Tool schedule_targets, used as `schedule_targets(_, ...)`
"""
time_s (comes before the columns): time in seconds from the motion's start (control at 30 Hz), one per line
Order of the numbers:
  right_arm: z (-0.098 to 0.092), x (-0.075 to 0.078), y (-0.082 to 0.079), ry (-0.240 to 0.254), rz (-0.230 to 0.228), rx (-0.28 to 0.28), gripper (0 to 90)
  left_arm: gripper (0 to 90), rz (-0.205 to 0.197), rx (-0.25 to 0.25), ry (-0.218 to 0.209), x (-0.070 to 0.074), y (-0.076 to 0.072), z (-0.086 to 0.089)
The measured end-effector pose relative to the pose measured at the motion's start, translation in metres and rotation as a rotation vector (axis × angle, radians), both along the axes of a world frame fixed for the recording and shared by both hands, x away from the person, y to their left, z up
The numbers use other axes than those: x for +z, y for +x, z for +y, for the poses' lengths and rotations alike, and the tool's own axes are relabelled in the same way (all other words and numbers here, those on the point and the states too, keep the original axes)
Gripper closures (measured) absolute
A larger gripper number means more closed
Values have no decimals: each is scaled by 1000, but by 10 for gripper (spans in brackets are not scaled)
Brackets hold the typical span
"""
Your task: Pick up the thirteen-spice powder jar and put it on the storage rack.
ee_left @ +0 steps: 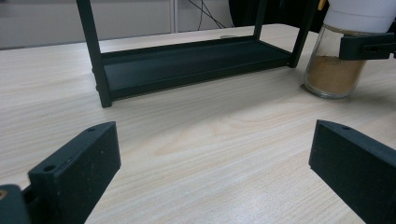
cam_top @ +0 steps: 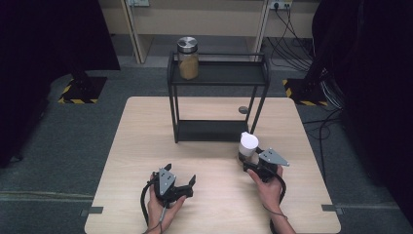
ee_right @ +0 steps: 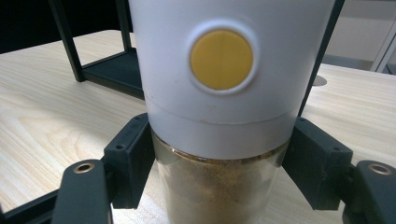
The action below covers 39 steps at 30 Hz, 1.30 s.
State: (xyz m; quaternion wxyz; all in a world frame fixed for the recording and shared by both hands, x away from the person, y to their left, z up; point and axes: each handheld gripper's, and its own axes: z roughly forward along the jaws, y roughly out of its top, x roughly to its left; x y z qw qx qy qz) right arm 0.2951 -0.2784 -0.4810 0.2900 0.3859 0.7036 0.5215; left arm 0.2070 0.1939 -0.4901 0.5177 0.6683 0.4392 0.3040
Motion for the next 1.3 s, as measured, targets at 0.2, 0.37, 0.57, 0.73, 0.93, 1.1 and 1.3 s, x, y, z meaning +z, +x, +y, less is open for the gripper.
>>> schedule_targets(0.2, 2, 2, -5, 11, 4, 2, 304, 14, 2, -2, 3, 1, 1, 0)
schedule_targets(0.37, 3, 8, -9, 30, -20, 10, 303, 13, 0, -3, 6, 0, 0, 0)
schedule_targets(0.57, 2, 22, -16, 69, -75, 39, 304, 14, 1, -3, 6, 0, 0, 0)
schedule_targets(0.73, 4, 33, -22, 83, -122, 62, 304, 14, 0, -3, 10, 1, 0, -1)
schedule_targets(0.93, 6, 33, -23, 84, -126, 66, 304, 14, 3, -2, 9, 1, 0, -1)
schedule_targets(1.1, 7, 35, -24, 93, -135, 70, 304, 14, 1, -2, 11, 1, 0, -1)
schedule_targets(1.3, 8, 45, -27, 117, -176, 84, 304, 14, -1, -3, 13, 1, 0, -1)
